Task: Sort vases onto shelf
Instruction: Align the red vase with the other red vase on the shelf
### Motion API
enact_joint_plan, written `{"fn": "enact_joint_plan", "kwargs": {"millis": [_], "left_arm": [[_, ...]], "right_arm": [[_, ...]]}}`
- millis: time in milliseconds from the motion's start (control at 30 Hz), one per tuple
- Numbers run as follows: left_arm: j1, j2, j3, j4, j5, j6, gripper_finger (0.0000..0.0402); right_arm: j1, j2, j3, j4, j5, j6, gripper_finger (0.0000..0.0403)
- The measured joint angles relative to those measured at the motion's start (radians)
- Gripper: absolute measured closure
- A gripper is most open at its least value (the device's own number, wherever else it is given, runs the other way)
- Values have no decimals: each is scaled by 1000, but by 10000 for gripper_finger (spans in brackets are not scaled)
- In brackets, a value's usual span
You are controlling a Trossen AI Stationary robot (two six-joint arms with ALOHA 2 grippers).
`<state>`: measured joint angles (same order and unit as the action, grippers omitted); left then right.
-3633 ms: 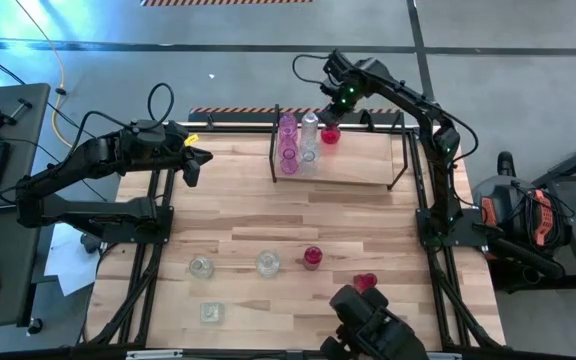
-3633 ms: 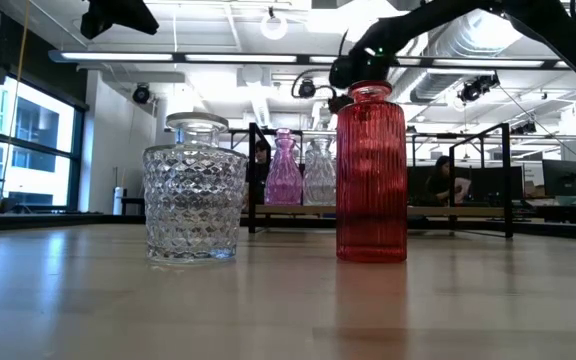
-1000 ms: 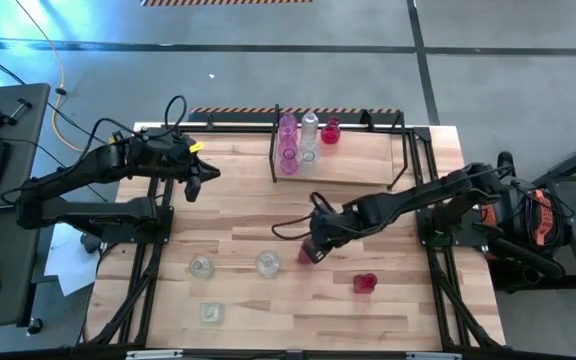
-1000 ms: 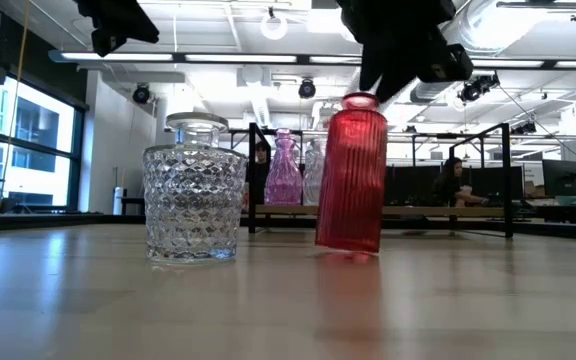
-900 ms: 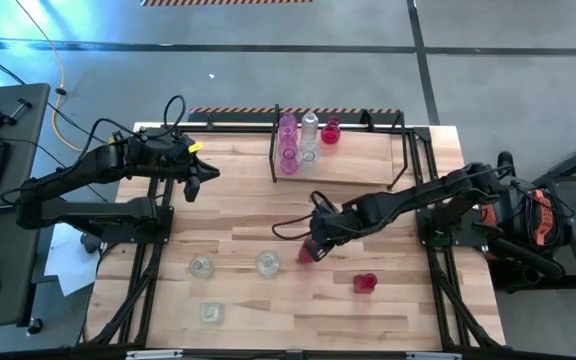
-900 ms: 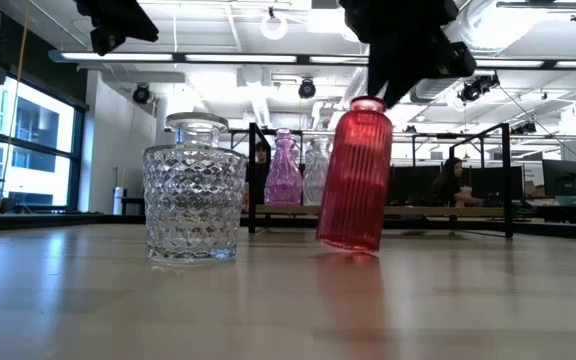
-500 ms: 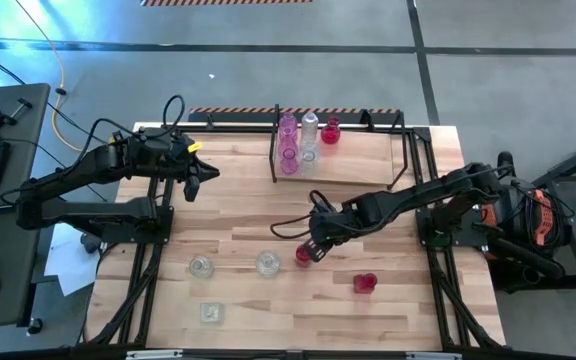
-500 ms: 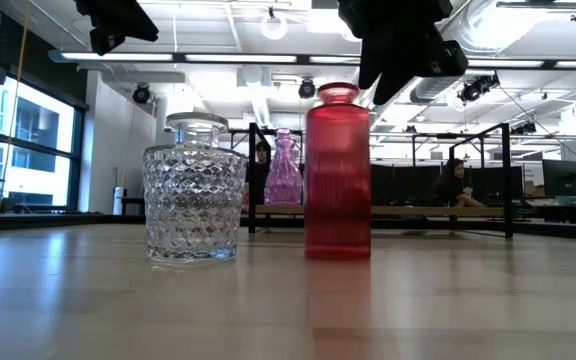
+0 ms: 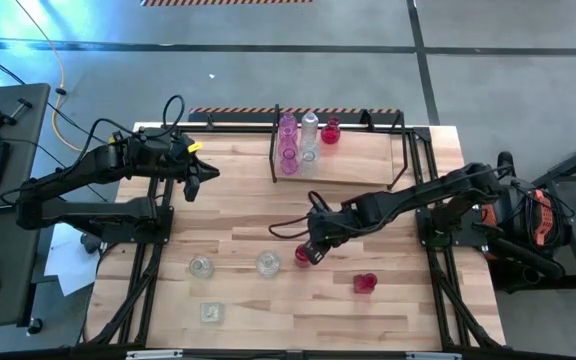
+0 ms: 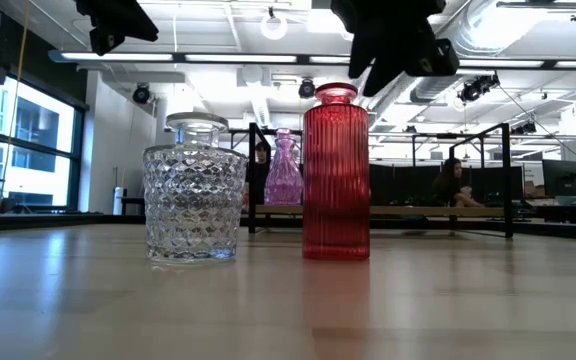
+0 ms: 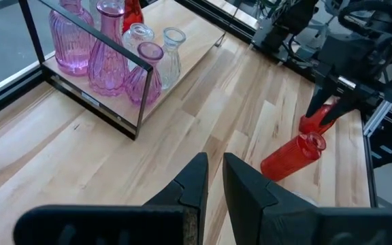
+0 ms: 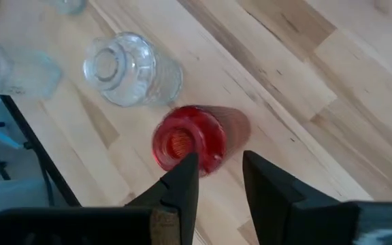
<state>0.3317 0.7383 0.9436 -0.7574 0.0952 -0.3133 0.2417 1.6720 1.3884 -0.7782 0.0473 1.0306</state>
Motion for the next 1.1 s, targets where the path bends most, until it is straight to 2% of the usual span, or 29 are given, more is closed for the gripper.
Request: {"fn": "enact_joint_plan", "kwargs": {"millis": [200,500,600,767,1100], "left_arm": [[0,0,0,-1,0,1,367],[0,0,0,-2,0,1,367],[0,0,0,-2,0,1,367],[0,0,0,-2,0,1,367],[0,0,0,-2,0,2,367]], "right_arm": [[1,62,0,67,-60,-9,305],[0,82,2,62,-44,-1,307],[0,82,3,59,-52,-12,329],[0,80,3,61,-54,-43,391],[-7,77,2,53,-83,-61,397]]}}
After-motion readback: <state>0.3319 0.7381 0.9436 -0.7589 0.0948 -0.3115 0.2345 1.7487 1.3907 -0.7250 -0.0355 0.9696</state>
